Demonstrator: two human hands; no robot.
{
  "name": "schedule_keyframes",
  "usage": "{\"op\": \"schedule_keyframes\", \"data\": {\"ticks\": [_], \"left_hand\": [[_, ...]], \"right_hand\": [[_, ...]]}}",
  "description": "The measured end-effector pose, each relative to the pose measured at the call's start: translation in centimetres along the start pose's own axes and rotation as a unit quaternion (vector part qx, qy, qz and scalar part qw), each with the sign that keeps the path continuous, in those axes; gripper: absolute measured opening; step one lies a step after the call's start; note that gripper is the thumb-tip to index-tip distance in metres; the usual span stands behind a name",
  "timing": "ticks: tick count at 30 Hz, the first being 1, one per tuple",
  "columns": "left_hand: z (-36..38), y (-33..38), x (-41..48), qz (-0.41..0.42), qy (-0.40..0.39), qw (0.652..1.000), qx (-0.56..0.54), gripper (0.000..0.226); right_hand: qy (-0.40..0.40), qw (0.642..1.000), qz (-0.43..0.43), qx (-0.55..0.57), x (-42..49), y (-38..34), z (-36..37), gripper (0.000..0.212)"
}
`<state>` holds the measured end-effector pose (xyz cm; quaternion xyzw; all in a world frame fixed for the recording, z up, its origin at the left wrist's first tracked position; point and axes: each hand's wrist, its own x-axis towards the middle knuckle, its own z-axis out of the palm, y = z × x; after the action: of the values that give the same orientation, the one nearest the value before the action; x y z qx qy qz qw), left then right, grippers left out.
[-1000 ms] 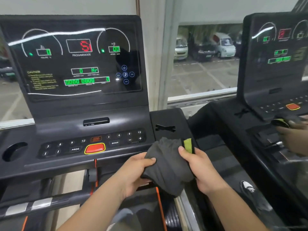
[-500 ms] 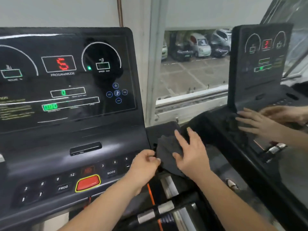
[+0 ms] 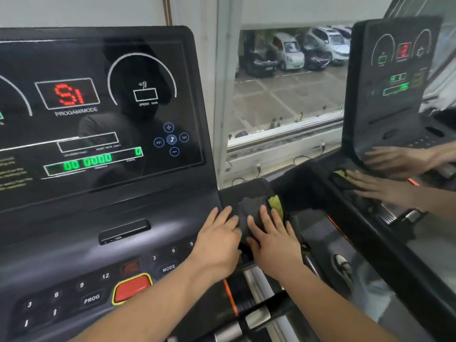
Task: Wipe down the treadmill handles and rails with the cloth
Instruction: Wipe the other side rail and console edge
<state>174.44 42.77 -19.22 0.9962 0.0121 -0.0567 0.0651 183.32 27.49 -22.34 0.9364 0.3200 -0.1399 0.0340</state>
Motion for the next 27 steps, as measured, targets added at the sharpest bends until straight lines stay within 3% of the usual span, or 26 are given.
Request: {"op": "schedule_keyframes", "data": {"ticks": [5,13,17,22,27], "left_hand": [[0.6,-0.7,1.0,-0.021,-0.058,0.997,0.044,0.083],[-0.3,-1.2,1.2,-0.079,-0.078,0.993,0.033,0.103],[-0.6,-0.9,1.0,-0.097,-0.086,0.99,0.048,0.107],[-0.9,-1.4,1.1,-0.085,-0.131,0.986,0.057,0.122],[-0.7,-1.4,1.5,-0.087,-0.121,0.988,0.051,0.128]], "right_hand": [[-0.016,1.0,-0.021,-0.004,6.2,0.4,-2.9,0.063],[0.006,0.996,-0.086,0.003,12.7,0.3,-3.9,0.061],[0.04,0.991,-0.124,-0.011,10.3,1.3,-1.8,0.06],[0.139,0.977,-0.16,0.028,4.5,3.5,1.9,0.057],[0.14,0.975,-0.171,0.014,2.2,4.4,2.6,0.055]]}}
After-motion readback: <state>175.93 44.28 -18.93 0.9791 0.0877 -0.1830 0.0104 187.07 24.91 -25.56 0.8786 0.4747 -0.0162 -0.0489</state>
